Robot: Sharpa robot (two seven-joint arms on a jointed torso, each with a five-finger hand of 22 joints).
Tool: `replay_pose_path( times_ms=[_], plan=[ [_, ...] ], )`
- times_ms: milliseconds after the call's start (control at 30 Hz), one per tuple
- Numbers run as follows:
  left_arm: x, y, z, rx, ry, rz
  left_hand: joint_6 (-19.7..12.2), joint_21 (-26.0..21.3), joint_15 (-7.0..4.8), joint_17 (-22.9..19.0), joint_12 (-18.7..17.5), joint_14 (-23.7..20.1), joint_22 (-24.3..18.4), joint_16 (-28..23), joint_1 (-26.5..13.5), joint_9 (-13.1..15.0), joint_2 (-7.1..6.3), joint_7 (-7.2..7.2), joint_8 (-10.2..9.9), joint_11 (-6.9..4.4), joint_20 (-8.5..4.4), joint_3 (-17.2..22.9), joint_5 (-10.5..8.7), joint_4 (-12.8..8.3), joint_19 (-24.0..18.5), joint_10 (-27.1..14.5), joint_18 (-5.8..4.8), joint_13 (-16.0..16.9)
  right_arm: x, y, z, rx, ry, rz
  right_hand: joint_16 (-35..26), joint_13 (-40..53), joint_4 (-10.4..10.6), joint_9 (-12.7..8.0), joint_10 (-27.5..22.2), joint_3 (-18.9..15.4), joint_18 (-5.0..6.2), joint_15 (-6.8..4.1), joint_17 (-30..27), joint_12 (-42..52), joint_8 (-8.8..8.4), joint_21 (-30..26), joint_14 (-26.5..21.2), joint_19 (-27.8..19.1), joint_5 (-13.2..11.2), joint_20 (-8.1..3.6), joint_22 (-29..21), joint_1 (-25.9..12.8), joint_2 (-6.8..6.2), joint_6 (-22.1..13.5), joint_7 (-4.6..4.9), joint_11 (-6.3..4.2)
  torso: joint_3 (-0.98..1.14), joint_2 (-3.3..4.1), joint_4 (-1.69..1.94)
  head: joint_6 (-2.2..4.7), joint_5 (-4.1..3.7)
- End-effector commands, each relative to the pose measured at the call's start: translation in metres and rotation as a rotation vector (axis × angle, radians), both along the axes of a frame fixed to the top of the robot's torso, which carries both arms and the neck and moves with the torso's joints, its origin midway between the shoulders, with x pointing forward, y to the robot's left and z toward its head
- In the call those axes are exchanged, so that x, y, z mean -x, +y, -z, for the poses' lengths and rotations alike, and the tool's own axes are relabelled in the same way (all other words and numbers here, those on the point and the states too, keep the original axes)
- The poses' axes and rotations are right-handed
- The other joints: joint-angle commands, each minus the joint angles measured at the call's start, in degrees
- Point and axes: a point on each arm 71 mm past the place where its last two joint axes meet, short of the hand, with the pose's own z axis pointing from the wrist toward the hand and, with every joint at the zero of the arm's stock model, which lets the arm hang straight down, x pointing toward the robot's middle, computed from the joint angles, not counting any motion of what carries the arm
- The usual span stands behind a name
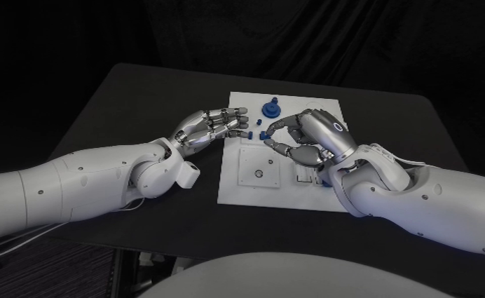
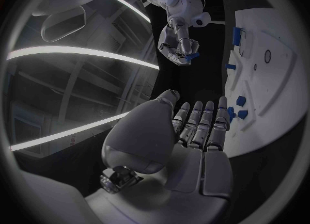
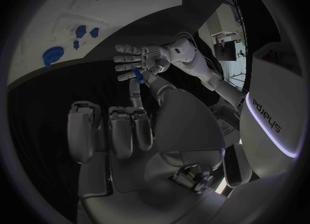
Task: Assemble the parts on the task board
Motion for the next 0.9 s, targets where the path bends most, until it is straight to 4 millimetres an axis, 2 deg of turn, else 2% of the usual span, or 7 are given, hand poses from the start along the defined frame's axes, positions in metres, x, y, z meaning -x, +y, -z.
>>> replay_pose_path(
  times_ms=[33,300,567,733,767,800,900],
  plan=[
    [0.001,-0.002,-0.001,0.026,-0.010,0.010,0.01,-0.26,-0.02,0.13,0.53,0.55,-0.11,0.90,-0.03,0.06,-0.44,0.09,-0.08,0.01,-0.03,0.45,-0.18,0.14,-0.43,-0.19,-0.11,-0.06,0.001,-0.004,0.003,-0.064,0.018,-0.017,0.17,15.10,0.11,-0.06,6.16,0.12,-0.77,0.25,15.09,0.15,-0.21,-0.14,6.05,3.25,0.22,0.10,13.15,0.25,0.22,-0.42,0.23,0.30,0.04,0.01,-0.06,-0.01,0.17],
    [0.003,-0.003,-0.002,0.029,-0.004,0.018,1.04,2.41,-0.76,3.02,8.60,9.39,0.12,10.99,0.10,0.19,-2.70,0.56,0.12,0.90,-0.30,2.83,-0.41,0.24,3.79,5.89,0.45,2.53,0.006,-0.006,0.005,-0.122,-0.017,-0.040,0.17,15.10,0.03,-0.06,6.16,0.12,-0.86,0.34,15.09,0.15,-0.26,0.21,6.05,3.39,0.21,0.19,13.27,0.51,0.10,-0.40,0.25,0.36,-0.02,0.02,-0.11,-0.01,0.56],
    [0.006,-0.008,-0.002,-0.015,-0.032,0.045,3.21,16.87,-5.21,19.44,27.00,13.24,9.36,38.32,0.75,0.35,-4.82,1.30,0.39,-2.97,-2.38,4.76,-3.42,-1.92,12.34,12.05,2.85,14.96,0.008,-0.005,0.004,-0.139,-0.029,-0.051,0.17,15.10,0.01,-0.05,6.16,0.14,-0.88,0.37,15.09,0.15,-0.25,0.27,6.05,3.42,0.21,0.22,13.29,0.64,0.08,-0.34,0.25,0.38,-0.03,0.02,-0.09,-0.01,0.83],
    [0.007,-0.011,-0.001,-0.050,-0.053,0.055,7.48,32.46,-7.82,37.26,41.79,19.70,21.36,57.68,0.29,0.73,-5.85,1.82,1.17,-5.79,-4.01,6.43,-7.05,-1.98,11.95,14.06,3.32,29.72,0.009,-0.006,0.003,-0.147,-0.029,-0.054,0.17,15.10,-0.02,-0.03,6.16,0.18,-0.89,0.40,15.09,0.15,-0.23,0.34,6.05,3.44,0.22,0.25,13.31,0.80,0.11,-0.24,0.24,0.39,0.04,0.01,0.01,-0.01,1.04],
    [0.007,-0.012,-0.001,-0.056,-0.056,0.058,9.57,35.52,-8.41,46.92,46.69,28.52,23.49,62.38,-0.01,0.95,-5.94,1.98,1.77,-6.49,-4.40,6.77,-8.58,-1.37,12.42,19.83,3.52,37.37,0.009,-0.006,0.003,-0.150,-0.026,-0.053,0.17,15.10,-0.02,-0.03,6.16,0.18,-0.89,0.40,15.09,0.15,-0.23,0.34,6.05,3.44,0.22,0.25,13.31,0.80,0.11,-0.24,0.24,0.39,0.01,-0.02,0.08,-0.01,1.01],
    [0.008,-0.013,0.000,-0.068,-0.063,0.067,11.25,39.94,-9.04,63.83,55.67,45.67,26.40,67.65,-0.27,1.10,-6.14,2.22,2.41,-7.31,-5.05,6.96,-10.37,-0.81,14.44,37.48,3.73,55.68,0.010,-0.007,0.003,-0.158,-0.019,-0.050,0.17,15.10,-0.02,-0.03,6.16,0.18,-0.89,0.40,15.09,0.15,-0.23,0.34,6.05,3.44,0.22,0.25,13.31,0.80,0.11,-0.24,0.24,0.39,-0.02,-0.05,0.13,-0.01,1.07],
    [0.009,-0.016,0.000,-0.087,-0.072,0.083,13.44,51.04,-9.91,78.72,62.16,60.57,36.04,70.12,-0.25,1.16,-7.01,2.60,3.58,-7.91,-6.10,8.10,-11.48,0.20,21.98,53.68,2.34,72.66,0.010,-0.008,0.002,-0.166,-0.011,-0.047,0.17,15.10,-0.03,-0.02,6.16,0.19,-0.90,0.41,15.09,0.15,-0.21,0.38,6.05,3.45,0.22,0.27,13.32,0.89,0.13,-0.17,0.23,0.39,-0.01,-0.06,0.10,-0.01,1.35]
  ],
)
